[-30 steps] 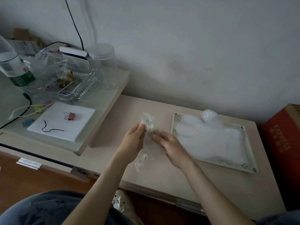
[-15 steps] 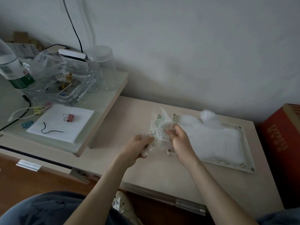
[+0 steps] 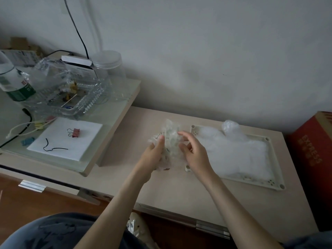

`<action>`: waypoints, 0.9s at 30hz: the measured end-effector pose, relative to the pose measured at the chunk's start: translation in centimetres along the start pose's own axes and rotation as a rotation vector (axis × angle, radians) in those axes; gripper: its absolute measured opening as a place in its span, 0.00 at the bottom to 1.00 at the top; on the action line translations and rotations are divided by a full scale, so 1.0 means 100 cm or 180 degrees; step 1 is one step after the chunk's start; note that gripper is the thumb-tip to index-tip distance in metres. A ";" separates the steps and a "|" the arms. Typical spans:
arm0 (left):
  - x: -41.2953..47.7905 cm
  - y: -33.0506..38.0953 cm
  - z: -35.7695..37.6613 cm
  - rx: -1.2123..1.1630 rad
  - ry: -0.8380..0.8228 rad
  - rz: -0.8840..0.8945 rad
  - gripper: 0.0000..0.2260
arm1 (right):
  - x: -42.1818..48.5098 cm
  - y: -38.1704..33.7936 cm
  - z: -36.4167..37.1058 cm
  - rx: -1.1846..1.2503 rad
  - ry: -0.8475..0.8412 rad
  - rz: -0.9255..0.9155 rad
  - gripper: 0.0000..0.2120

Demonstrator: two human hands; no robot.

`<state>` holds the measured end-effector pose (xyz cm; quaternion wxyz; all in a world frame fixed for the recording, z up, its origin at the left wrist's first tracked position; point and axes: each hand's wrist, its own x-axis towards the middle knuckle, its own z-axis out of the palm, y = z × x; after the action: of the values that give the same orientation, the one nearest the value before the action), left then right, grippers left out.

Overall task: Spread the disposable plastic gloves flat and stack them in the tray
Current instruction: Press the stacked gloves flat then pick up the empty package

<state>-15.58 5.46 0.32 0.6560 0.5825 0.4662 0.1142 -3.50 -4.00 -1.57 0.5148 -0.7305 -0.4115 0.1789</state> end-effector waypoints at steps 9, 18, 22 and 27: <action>-0.010 0.021 -0.003 0.0892 0.0176 0.0242 0.06 | 0.000 -0.015 0.003 -0.0072 -0.0624 -0.0305 0.15; -0.025 0.058 -0.031 0.2942 -0.0128 0.0433 0.15 | 0.021 -0.031 0.033 -0.0956 -0.0697 -0.1027 0.20; -0.037 0.077 -0.046 0.2315 0.0407 0.0697 0.10 | 0.042 -0.044 0.043 -0.1003 -0.0388 -0.1155 0.07; -0.045 0.096 -0.079 0.2030 0.1090 0.1201 0.18 | 0.065 -0.086 0.050 -0.0757 -0.0071 -0.1349 0.13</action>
<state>-20.07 10.40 11.76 0.3229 0.8046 0.4657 0.1776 -6.66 5.28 5.21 0.4466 -0.6813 -0.5795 0.0253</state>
